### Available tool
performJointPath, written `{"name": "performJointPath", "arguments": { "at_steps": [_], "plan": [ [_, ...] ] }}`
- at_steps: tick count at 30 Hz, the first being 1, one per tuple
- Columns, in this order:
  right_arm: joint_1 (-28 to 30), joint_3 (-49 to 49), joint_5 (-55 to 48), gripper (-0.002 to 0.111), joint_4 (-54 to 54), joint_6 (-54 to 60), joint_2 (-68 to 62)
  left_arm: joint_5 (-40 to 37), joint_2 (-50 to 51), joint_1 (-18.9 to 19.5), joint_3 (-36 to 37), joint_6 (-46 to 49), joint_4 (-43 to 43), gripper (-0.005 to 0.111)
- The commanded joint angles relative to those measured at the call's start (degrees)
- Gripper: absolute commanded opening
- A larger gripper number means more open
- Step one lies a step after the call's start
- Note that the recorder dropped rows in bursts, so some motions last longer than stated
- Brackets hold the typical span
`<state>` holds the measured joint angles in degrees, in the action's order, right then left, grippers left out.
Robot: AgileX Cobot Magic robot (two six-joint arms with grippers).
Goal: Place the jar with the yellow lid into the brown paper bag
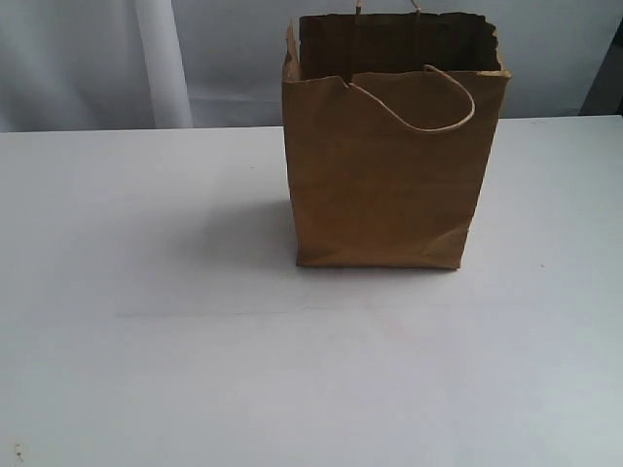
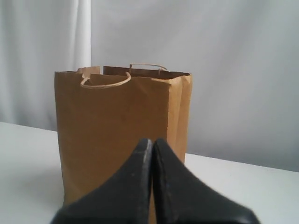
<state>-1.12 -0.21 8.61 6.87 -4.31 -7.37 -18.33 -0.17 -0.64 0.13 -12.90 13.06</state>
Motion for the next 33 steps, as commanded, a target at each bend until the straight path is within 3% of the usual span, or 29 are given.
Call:
{"name": "performJointPath", "arguments": {
  "at_steps": [1,9,33],
  "plan": [
    [0.56,0.21,-3.75,0.0,-0.93,0.03,4.17,0.54,0.17,-0.28,-0.13,-0.22,-0.22,0.001],
    [0.56,0.21,-13.76,0.0,-1.04,0.09,7.37,0.54,0.17,-0.28,-0.13,-0.22,-0.22,0.001],
    [0.56,0.21,-14.07,0.0,-2.71,-0.28,7.37,0.54,0.17,-0.28,-0.13,-0.22,-0.22,0.001]
  ]
}}
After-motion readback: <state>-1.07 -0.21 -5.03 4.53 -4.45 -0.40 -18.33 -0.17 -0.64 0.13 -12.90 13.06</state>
